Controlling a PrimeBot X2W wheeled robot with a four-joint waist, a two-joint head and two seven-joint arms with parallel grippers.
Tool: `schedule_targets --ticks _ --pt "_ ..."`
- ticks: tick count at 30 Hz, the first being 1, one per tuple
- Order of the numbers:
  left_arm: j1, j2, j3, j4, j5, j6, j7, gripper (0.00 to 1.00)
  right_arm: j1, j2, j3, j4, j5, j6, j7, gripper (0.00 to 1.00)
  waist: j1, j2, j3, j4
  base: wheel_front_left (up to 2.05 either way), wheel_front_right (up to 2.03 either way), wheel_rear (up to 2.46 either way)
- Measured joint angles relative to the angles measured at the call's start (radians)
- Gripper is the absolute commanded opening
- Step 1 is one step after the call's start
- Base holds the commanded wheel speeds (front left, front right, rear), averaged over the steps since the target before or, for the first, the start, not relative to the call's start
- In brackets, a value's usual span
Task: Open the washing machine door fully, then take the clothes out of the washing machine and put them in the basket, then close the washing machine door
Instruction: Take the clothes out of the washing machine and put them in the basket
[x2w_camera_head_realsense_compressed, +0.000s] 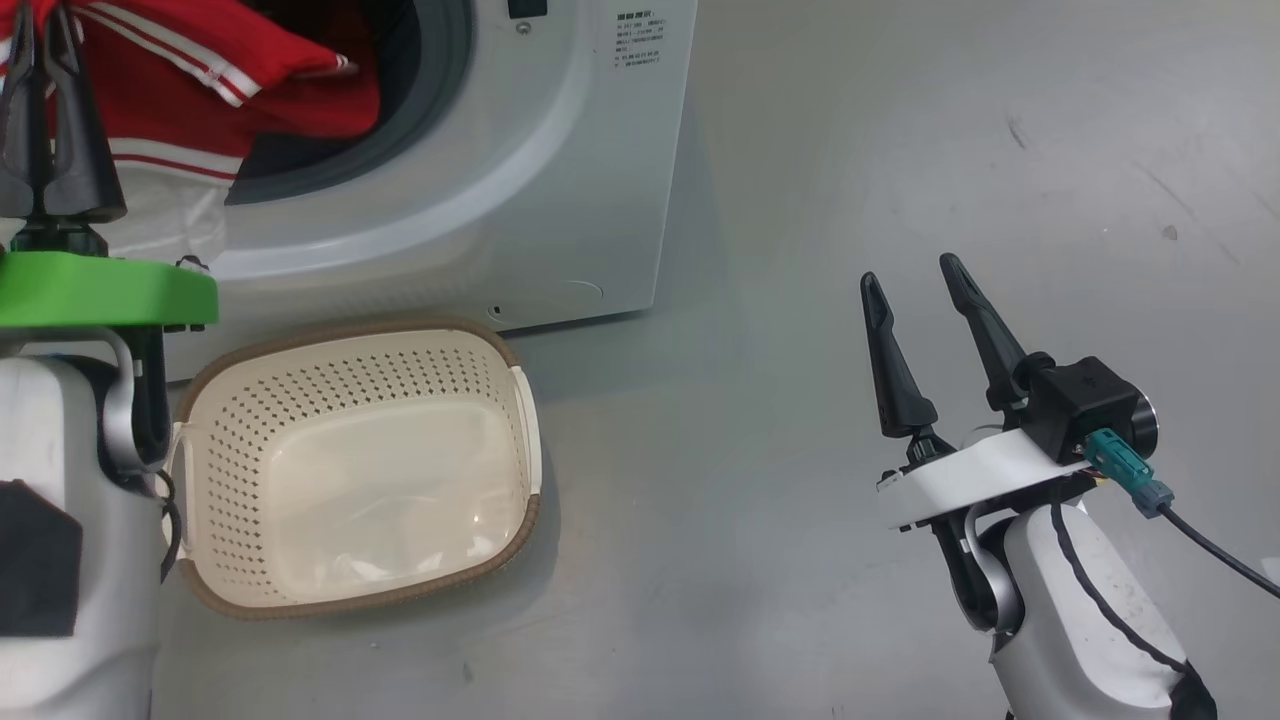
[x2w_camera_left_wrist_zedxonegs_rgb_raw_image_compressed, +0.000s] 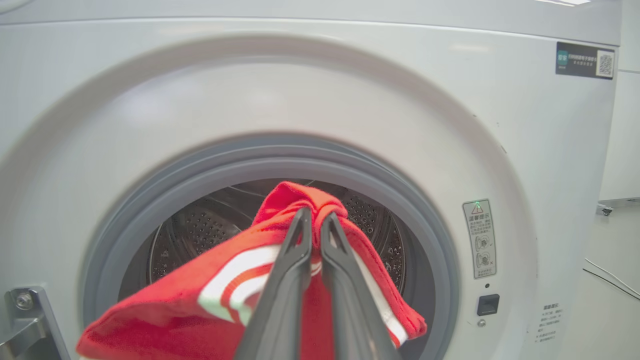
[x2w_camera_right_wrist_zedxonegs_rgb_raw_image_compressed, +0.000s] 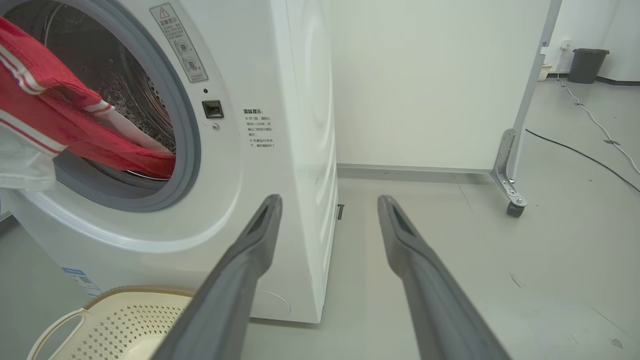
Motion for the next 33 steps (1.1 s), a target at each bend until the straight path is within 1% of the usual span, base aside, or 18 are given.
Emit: schedule_targets --ticks 5,9,15,19,23,26,33 --pt "0.052 0.002 0.017 -0.066 0.004 0.018 -0.002 0.0 0.019 0.0 -0.001 0.005 0.001 0.001 0.0 1.0 0.0 0.0 -0.046 0.008 0.0 0.0 0.0" --pt "0.094 0.002 0.021 -0.112 0.013 0.026 -0.003 0.0 0.044 0.0 -0.001 0.013 0.001 0.009 0.0 1.0 0.0 0.0 -0.081 0.011 0.0 0.0 0.0" --pt "0.163 0.0 0.022 -0.176 0.017 0.03 -0.003 0.0 0.074 0.0 -0.001 0.02 0.001 0.011 0.0 1.0 0.0 0.0 -0.128 0.012 0.0 0.0 0.0" --pt "0.207 -0.007 0.026 -0.217 0.017 0.041 -0.003 0.0 0.087 0.0 -0.001 0.019 0.001 0.014 0.0 1.0 0.0 0.0 -0.15 0.012 0.0 0.0 0.0" --pt "0.269 -0.016 0.031 -0.229 0.017 0.051 0.003 0.0 0.093 0.0 0.0 0.018 0.001 0.019 0.0 1.0 0.0 0.0 -0.156 0.011 0.0 0.0 0.0" --pt "0.326 -0.029 0.036 -0.235 0.007 0.056 0.027 0.0 0.094 0.0 0.006 0.015 0.001 0.026 0.0 1.0 0.0 0.0 -0.151 0.008 0.0 0.0 0.0" --pt "0.445 -0.068 0.019 -0.225 -0.011 0.065 0.064 0.0 0.093 0.0 0.005 -0.016 -0.002 0.027 0.0 1.0 0.0 0.0 -0.111 -0.003 0.0 0.0 0.0"
